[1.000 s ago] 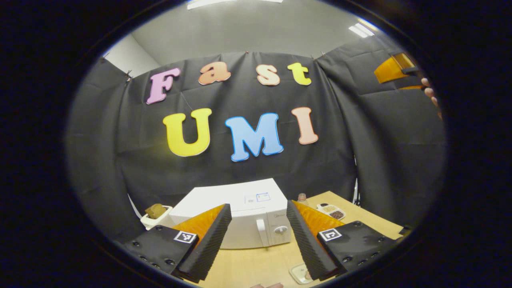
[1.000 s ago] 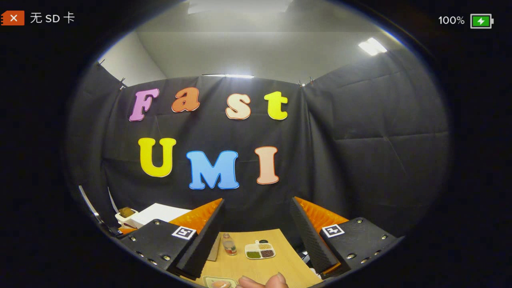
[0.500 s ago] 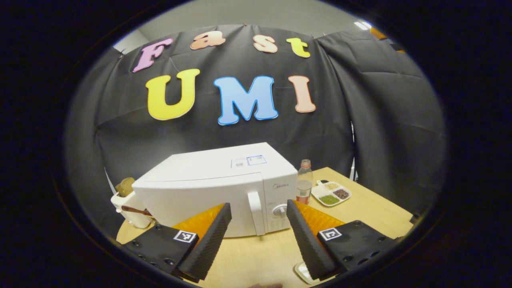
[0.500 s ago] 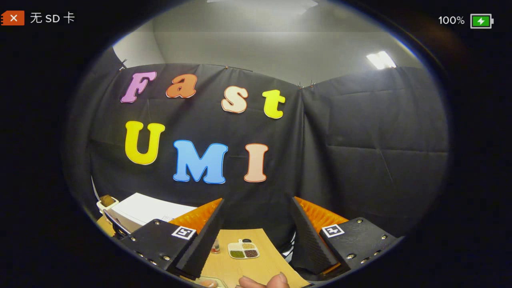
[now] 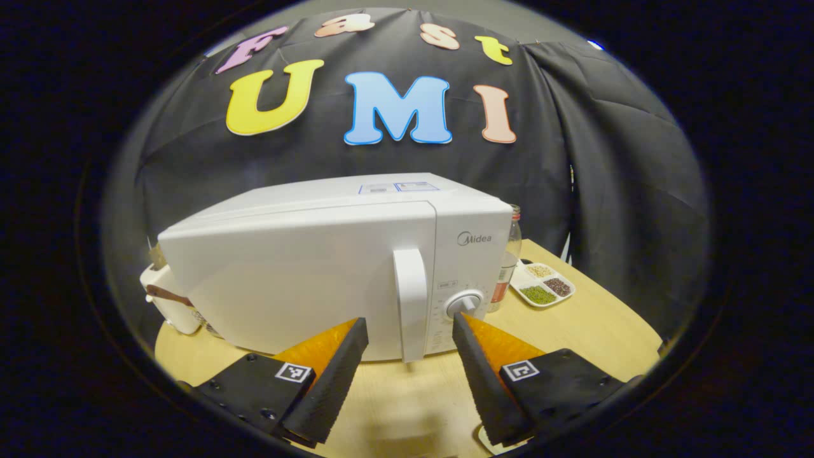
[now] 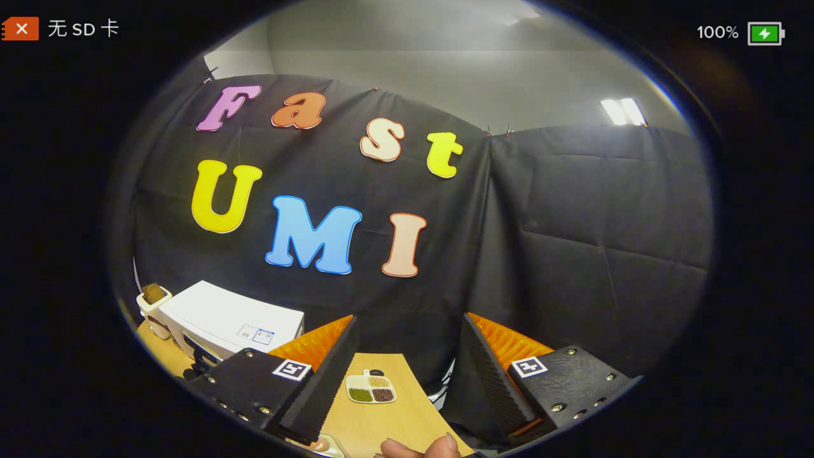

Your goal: Open the microwave oven with the left hand, put the food in, and close the microwave oven.

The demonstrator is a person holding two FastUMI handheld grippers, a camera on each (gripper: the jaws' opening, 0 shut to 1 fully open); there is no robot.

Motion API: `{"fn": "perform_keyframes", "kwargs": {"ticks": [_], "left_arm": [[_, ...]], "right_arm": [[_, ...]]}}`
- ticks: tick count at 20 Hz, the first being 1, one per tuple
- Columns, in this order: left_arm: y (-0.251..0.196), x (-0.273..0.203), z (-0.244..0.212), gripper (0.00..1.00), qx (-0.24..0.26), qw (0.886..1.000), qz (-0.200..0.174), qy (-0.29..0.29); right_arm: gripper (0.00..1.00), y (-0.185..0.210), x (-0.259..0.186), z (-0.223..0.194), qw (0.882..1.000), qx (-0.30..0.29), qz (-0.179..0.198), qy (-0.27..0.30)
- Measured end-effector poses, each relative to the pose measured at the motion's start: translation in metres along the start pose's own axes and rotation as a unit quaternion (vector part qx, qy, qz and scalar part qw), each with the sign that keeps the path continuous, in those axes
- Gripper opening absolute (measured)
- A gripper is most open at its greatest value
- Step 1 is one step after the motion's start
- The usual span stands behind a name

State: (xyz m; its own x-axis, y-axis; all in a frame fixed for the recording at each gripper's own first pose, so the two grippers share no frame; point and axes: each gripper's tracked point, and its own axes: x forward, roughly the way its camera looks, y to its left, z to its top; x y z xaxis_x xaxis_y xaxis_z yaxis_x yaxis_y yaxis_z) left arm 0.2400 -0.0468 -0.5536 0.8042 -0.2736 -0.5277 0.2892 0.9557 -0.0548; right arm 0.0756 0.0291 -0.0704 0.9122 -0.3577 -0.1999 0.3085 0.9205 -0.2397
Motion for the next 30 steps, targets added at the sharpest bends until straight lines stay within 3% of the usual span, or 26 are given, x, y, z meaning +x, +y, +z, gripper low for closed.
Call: {"fn": "perform_keyframes", "kwargs": {"ticks": [2,5,6,8,9,10,11,15,16,18,26,30], "left_arm": [[0.002,0.013,-0.003,0.81,-0.004,1.000,0.000,0.001],[0.010,0.033,-0.012,0.72,-0.004,1.000,0.012,0.015],[0.006,0.041,-0.017,0.72,-0.009,1.000,-0.001,0.021],[0.000,0.037,-0.014,0.48,-0.016,1.000,-0.004,0.021],[0.001,0.041,-0.018,0.41,-0.017,1.000,-0.002,0.023],[0.001,0.039,-0.016,0.42,-0.017,1.000,-0.003,0.022],[0.001,0.041,-0.017,0.34,-0.017,1.000,-0.005,0.023],[-0.001,0.041,-0.019,0.19,-0.018,0.999,-0.027,0.013],[0.000,0.039,-0.019,0.17,-0.015,0.999,-0.025,0.012],[0.000,0.042,-0.018,0.11,-0.016,1.000,-0.022,0.007],[0.000,0.037,-0.018,0.11,-0.008,0.999,-0.040,0.001],[0.003,-0.022,-0.044,0.12,0.002,0.999,-0.038,-0.010]], "right_arm": [[0.98,0.002,0.000,-0.002,1.000,0.000,-0.002,0.004],[0.99,0.002,0.000,-0.002,1.000,0.001,-0.007,0.007],[0.99,0.004,-0.001,-0.003,1.000,0.002,-0.007,0.007],[0.99,0.006,-0.005,-0.003,1.000,0.004,-0.006,0.006],[0.99,0.007,-0.007,-0.001,1.000,0.005,-0.006,0.005],[0.99,0.006,-0.008,-0.001,1.000,0.006,-0.007,0.004],[0.99,0.005,-0.010,0.000,1.000,0.009,-0.007,0.003],[0.99,0.007,-0.021,-0.002,0.999,0.032,0.000,0.006],[0.95,0.008,-0.024,-0.003,0.999,0.037,0.004,0.006],[0.99,0.009,-0.031,-0.004,0.999,0.042,0.010,0.008],[0.98,-0.004,-0.061,-0.004,0.999,0.043,0.013,-0.002],[0.98,-0.008,-0.068,-0.009,0.998,0.063,0.018,0.002]]}}
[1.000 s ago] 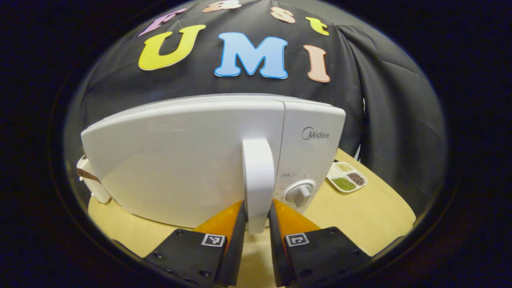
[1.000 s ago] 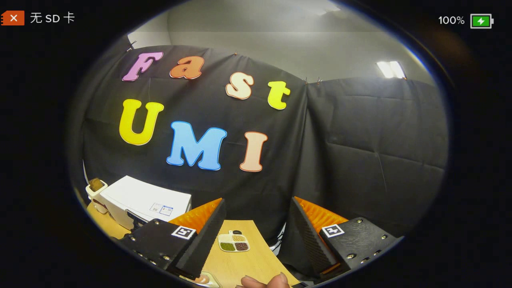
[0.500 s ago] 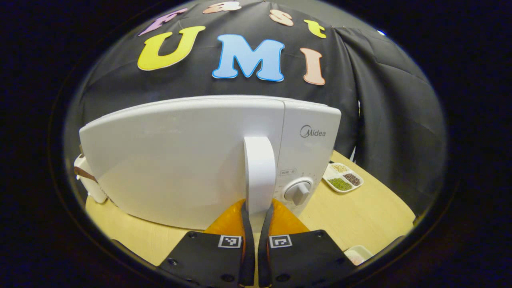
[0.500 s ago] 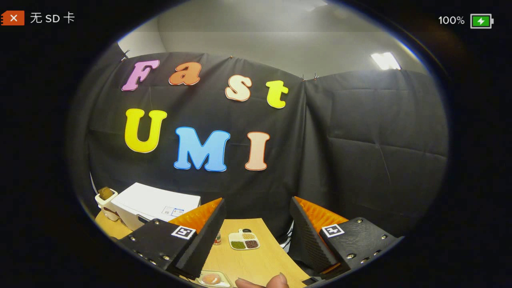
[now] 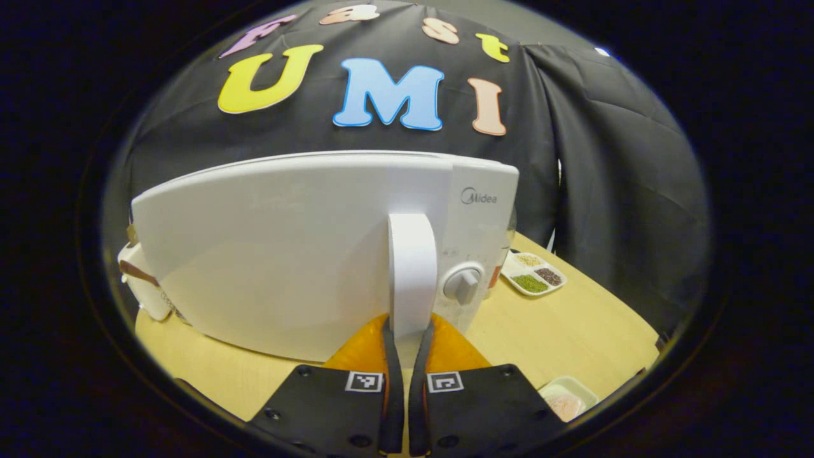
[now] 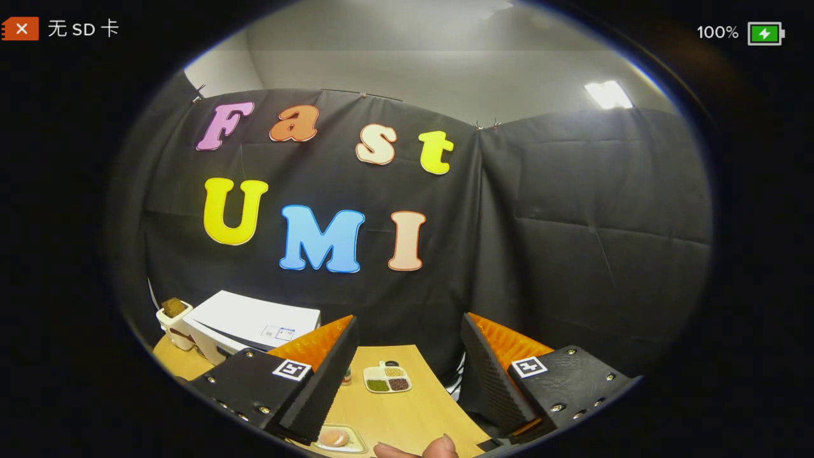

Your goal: Open the microwave oven with the left hand, put the food in, and close the microwave oven.

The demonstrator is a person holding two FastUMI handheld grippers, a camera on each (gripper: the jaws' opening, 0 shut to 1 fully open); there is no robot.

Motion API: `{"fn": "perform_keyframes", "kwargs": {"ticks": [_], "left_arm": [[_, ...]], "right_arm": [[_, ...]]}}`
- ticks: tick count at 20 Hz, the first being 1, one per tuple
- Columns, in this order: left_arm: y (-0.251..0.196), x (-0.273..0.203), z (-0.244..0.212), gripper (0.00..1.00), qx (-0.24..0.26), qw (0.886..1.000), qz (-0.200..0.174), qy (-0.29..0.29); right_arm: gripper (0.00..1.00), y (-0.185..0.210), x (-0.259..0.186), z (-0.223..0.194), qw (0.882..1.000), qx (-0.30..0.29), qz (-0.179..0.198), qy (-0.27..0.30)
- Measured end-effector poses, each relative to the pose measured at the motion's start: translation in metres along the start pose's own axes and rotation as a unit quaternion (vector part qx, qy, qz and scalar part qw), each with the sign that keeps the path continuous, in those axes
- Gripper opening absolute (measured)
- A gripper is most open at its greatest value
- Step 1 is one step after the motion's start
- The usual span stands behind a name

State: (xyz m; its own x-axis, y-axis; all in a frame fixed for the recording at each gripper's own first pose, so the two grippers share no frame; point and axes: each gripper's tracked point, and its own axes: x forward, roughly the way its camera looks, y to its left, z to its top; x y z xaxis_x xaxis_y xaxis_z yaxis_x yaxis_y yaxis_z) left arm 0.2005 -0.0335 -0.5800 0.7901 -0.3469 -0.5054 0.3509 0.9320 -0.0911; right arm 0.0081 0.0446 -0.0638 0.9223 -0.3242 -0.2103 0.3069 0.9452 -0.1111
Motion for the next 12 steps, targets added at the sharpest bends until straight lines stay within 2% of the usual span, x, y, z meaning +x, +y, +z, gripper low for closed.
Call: {"fn": "perform_keyframes", "kwargs": {"ticks": [2,3,5,12], "left_arm": [[0.009,-0.044,-0.017,0.09,0.013,1.000,0.004,-0.008],[0.015,-0.064,-0.025,0.11,0.019,1.000,0.007,-0.006],[0.030,-0.101,-0.039,0.09,0.027,1.000,0.009,-0.007],[0.078,-0.179,-0.069,0.17,0.030,1.000,0.002,0.009]], "right_arm": [[0.95,0.005,0.000,-0.009,1.000,0.008,0.008,0.003],[0.95,0.008,0.002,-0.015,1.000,0.006,0.011,0.008],[0.98,0.020,0.004,-0.020,1.000,0.008,0.025,0.012],[0.99,0.083,0.014,-0.038,0.996,0.016,0.085,0.028]]}}
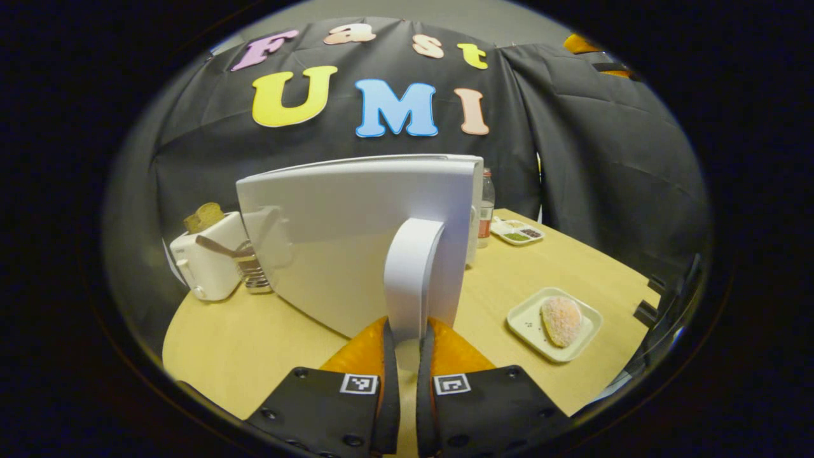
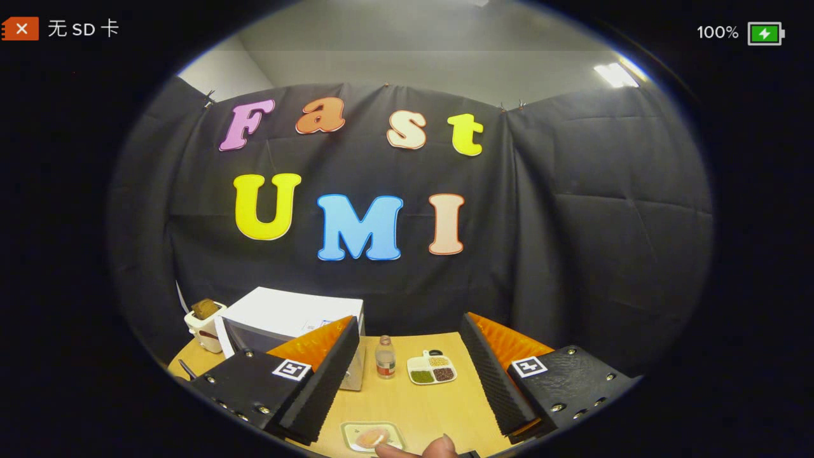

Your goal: Open the microwave oven with the left hand, put the food in, and close the microwave oven.

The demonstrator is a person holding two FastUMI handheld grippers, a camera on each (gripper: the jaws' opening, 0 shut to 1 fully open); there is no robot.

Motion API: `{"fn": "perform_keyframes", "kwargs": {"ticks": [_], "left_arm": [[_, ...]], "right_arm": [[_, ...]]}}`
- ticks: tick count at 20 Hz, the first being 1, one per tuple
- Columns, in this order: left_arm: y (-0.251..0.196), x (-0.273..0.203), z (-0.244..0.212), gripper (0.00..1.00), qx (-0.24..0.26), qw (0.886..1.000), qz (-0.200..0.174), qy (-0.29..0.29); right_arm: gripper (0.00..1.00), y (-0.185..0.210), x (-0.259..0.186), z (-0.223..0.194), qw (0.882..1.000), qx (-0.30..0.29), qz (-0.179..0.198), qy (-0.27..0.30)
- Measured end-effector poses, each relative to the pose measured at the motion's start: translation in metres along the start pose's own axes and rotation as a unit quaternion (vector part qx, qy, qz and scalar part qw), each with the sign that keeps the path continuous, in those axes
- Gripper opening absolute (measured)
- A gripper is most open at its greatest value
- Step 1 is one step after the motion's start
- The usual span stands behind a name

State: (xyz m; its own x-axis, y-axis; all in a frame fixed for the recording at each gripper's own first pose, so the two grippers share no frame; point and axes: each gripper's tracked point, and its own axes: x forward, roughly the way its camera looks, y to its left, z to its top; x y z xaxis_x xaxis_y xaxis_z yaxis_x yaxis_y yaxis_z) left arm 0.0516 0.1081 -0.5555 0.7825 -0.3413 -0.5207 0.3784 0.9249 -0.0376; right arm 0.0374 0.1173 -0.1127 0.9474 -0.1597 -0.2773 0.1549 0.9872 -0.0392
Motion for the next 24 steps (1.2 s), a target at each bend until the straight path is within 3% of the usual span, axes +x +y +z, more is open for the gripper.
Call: {"fn": "perform_keyframes", "kwargs": {"ticks": [2,6,8,10,12,19,20,23,24], "left_arm": [[0.015,-0.019,-0.012,0.24,-0.002,1.000,0.003,0.009],[0.056,-0.052,-0.029,0.29,-0.002,0.999,0.028,0.023],[0.085,-0.068,-0.038,0.40,-0.011,0.998,0.059,0.030],[0.111,-0.084,-0.045,0.60,-0.036,0.995,0.087,0.035],[0.136,-0.099,-0.051,0.68,-0.056,0.991,0.116,0.039],[0.183,-0.146,-0.059,0.70,-0.084,0.980,0.175,0.048],[0.188,-0.156,-0.056,0.63,-0.080,0.978,0.187,0.046],[0.197,-0.186,-0.047,0.63,-0.085,0.970,0.222,0.047],[0.196,-0.198,-0.041,0.67,-0.088,0.967,0.234,0.046]], "right_arm": [[0.99,0.014,0.006,-0.005,1.000,-0.007,0.012,0.005],[0.99,0.039,0.017,-0.019,0.999,-0.007,0.035,0.013],[0.99,0.049,0.023,-0.035,0.998,-0.014,0.047,0.029],[0.99,0.054,0.026,-0.046,0.998,-0.020,0.053,0.039],[0.99,0.059,0.029,-0.059,0.997,-0.022,0.061,0.051],[0.99,0.071,0.040,-0.084,0.993,-0.033,0.091,0.072],[0.99,0.071,0.041,-0.088,0.992,-0.033,0.095,0.073],[0.99,0.074,0.048,-0.110,0.989,-0.025,0.115,0.092],[0.99,0.076,0.049,-0.120,0.987,-0.024,0.121,0.100]]}}
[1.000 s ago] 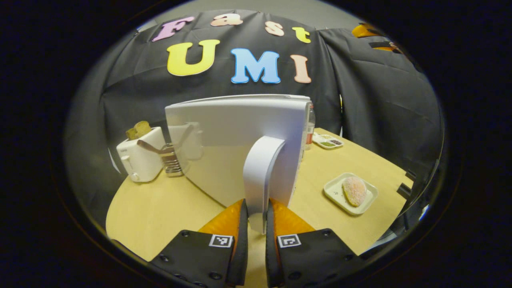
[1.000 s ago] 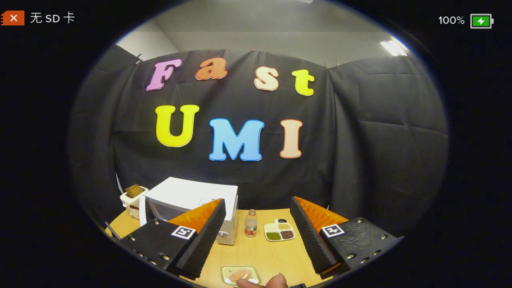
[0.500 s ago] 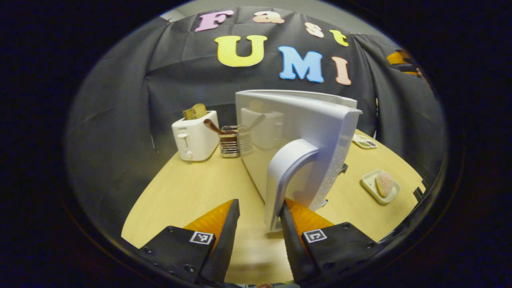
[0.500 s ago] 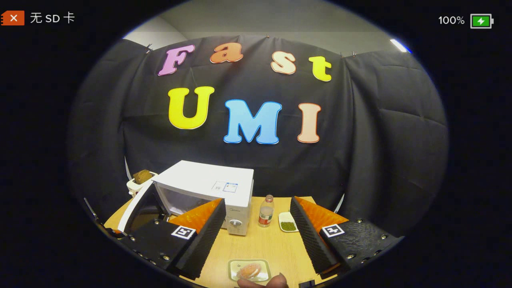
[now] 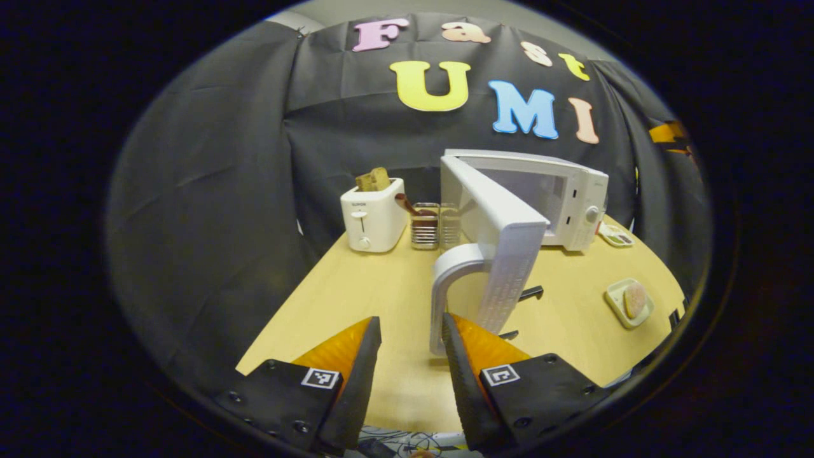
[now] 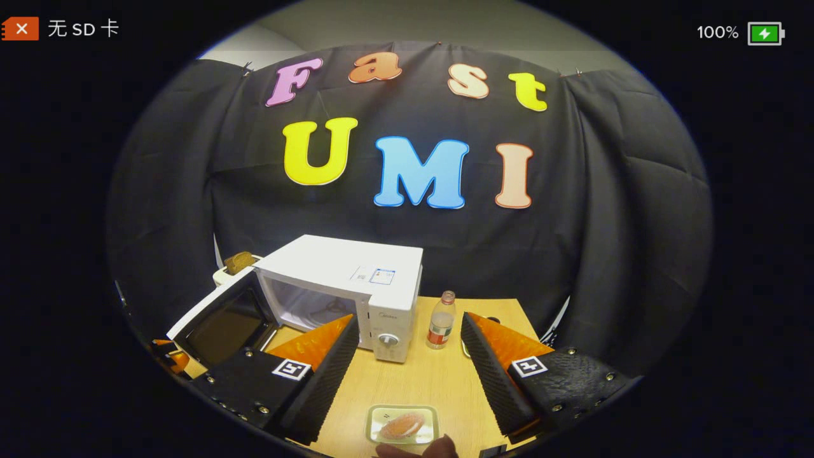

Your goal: Open the microwave oven with the left hand, put the food in, and close the microwave oven.

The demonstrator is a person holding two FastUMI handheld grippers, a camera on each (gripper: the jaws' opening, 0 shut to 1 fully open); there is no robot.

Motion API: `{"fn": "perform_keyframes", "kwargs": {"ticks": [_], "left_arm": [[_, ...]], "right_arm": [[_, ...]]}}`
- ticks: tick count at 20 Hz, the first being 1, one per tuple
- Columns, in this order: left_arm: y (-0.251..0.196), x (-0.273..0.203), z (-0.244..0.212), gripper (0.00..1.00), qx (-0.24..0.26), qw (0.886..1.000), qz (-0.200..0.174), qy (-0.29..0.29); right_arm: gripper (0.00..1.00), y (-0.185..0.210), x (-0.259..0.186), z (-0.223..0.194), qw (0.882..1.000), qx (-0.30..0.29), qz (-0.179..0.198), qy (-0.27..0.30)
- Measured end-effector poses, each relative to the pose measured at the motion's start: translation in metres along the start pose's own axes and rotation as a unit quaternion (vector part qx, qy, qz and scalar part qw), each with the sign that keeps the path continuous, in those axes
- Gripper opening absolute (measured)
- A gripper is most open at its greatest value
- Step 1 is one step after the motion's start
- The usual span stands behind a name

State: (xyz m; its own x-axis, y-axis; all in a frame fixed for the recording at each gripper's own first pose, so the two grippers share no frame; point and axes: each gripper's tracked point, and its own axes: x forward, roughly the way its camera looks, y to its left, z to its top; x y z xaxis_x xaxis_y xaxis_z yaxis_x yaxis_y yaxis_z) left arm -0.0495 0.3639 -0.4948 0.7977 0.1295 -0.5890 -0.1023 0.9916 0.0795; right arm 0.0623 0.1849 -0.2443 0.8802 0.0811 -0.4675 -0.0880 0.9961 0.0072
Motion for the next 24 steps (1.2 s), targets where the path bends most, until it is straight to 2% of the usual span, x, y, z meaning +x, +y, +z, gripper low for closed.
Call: {"fn": "perform_keyframes", "kwargs": {"ticks": [1,3,4,9,12,13,14,15,18,21,24], "left_arm": [[0.001,-0.012,0.006,0.63,-0.004,1.000,0.010,-0.004],[-0.005,-0.034,0.019,0.67,-0.017,0.999,0.026,-0.010],[-0.010,-0.048,0.028,0.63,-0.021,0.999,0.038,-0.014],[-0.056,-0.106,0.063,0.99,-0.028,0.995,0.087,-0.028],[-0.090,-0.142,0.078,0.99,-0.019,0.993,0.112,-0.032],[-0.098,-0.151,0.083,1.00,-0.016,0.992,0.121,-0.032],[-0.110,-0.162,0.084,0.96,-0.015,0.991,0.127,-0.028],[-0.120,-0.170,0.084,1.00,-0.017,0.991,0.127,-0.024],[-0.139,-0.189,0.079,0.98,-0.027,0.990,0.138,-0.011],[-0.149,-0.206,0.070,1.00,-0.035,0.988,0.149,0.005],[-0.155,-0.223,0.072,0.99,-0.020,0.987,0.157,0.007]], "right_arm": [[0.99,0.001,0.003,-0.010,1.000,0.000,0.008,0.007],[0.99,0.002,0.010,-0.037,0.999,0.002,0.026,0.028],[0.99,0.002,0.014,-0.055,0.998,0.004,0.034,0.043],[0.99,-0.014,0.025,-0.142,0.988,0.068,0.040,0.135],[0.99,-0.014,0.031,-0.195,0.974,0.109,0.038,0.194],[0.99,-0.015,0.033,-0.210,0.971,0.112,0.035,0.209],[0.99,-0.012,0.034,-0.227,0.967,0.116,0.034,0.224],[0.99,-0.009,0.038,-0.240,0.964,0.121,0.035,0.236],[0.99,-0.004,0.046,-0.284,0.950,0.134,0.031,0.281],[0.99,-0.002,0.055,-0.317,0.936,0.148,0.017,0.318],[1.00,0.006,0.061,-0.336,0.931,0.151,0.022,0.333]]}}
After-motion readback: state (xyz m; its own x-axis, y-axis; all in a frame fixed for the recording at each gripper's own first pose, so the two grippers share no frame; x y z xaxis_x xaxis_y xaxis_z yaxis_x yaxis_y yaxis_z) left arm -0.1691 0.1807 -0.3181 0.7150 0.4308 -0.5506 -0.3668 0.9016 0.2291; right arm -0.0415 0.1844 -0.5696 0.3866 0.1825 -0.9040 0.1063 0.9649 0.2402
